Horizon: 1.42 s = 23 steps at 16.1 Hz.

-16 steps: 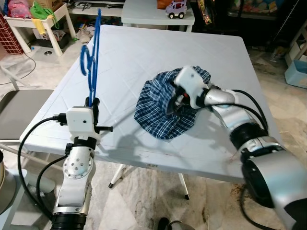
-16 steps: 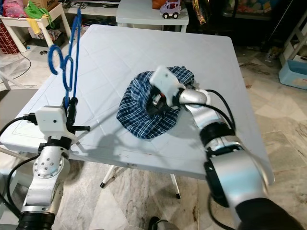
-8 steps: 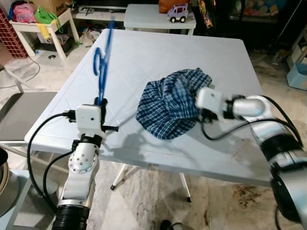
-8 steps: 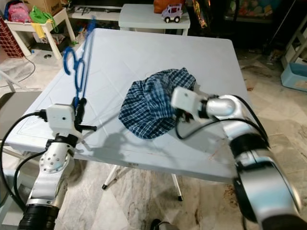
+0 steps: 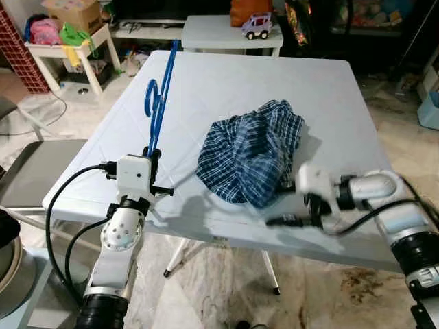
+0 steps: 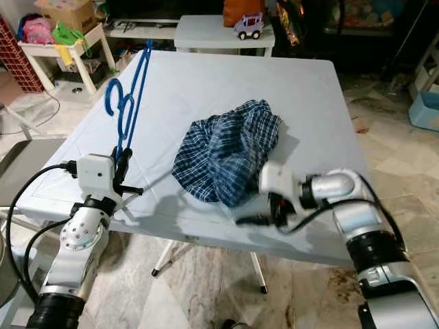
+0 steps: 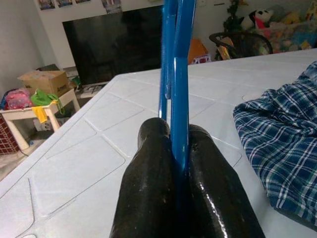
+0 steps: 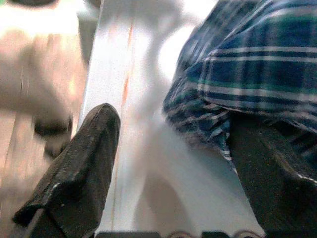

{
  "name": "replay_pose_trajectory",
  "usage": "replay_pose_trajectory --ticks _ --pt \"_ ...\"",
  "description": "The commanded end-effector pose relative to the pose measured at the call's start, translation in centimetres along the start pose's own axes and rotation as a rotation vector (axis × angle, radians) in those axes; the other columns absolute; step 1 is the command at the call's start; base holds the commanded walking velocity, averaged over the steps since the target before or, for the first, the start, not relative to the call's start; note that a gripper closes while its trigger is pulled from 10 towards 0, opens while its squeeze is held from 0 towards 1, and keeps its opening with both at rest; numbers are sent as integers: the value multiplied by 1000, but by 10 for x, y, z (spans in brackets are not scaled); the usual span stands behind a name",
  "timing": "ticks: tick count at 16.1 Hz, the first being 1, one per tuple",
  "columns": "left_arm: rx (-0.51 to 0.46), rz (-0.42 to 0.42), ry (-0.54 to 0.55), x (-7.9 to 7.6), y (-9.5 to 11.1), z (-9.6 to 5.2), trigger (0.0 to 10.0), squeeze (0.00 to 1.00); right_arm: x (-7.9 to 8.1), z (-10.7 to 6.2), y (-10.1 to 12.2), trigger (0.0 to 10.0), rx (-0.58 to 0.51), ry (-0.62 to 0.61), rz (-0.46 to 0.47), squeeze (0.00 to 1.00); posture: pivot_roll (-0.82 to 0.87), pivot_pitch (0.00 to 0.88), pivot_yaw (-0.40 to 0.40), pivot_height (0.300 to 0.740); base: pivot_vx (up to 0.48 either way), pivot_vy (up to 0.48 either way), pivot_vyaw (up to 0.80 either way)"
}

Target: Hang hanger

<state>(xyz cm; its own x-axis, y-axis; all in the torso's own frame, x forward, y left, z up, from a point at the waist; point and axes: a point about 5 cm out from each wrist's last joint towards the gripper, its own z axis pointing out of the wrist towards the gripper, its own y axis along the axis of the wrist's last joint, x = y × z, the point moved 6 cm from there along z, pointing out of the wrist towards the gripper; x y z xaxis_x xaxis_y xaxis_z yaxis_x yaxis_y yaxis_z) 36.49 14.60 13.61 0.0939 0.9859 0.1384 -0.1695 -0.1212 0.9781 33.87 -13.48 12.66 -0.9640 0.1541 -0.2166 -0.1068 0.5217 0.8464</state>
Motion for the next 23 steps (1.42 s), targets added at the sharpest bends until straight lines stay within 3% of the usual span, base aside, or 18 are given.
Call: replay_pose_trajectory --ticks 1,4,6,10,11,14,17,21,23 --pt "163 -20 -16 -7 -43 -14 10000 0 -6 -2 20 10000 -89 -30 8 1000 -58 77 -17 740 0 0 0" --pt "154 -31 -3 -5 -40 -18 10000 0 -31 -2 49 10000 -273 -228 83 1000 -52 77 -19 740 0 0 0" --pt "149 -23 -6 -6 -38 -24 10000 0 -42 10 40 10000 -292 -413 131 1000 -53 90 -16 740 0 0 0" --pt "178 -2 -9 -9 -49 -42 10000 0 -45 29 15 10000 -328 -687 330 1000 -57 102 -1 740 0 0 0" --pt "180 2 -10 -9 -50 -46 10000 0 -45 29 15 10000 -342 -752 328 1000 -62 103 4 740 0 0 0" --pt "176 10 15 3 -46 -47 10000 0 -47 21 22 10000 -420 -923 358 1000 -67 98 7 740 0 0 0" --pt "177 20 14 1 -47 -46 10000 0 -52 8 18 10000 -443 -1074 387 1000 -61 95 8 740 0 0 0" --pt "181 20 -10 -3 -46 -50 10000 0 -61 -7 24 10000 -479 -1188 424 1000 -61 100 -1 740 0 0 0" --pt "179 17 0 -1 -45 -48 10000 0 -59 -8 13 10000 -472 -1231 494 1000 -62 97 -11 740 0 0 0"
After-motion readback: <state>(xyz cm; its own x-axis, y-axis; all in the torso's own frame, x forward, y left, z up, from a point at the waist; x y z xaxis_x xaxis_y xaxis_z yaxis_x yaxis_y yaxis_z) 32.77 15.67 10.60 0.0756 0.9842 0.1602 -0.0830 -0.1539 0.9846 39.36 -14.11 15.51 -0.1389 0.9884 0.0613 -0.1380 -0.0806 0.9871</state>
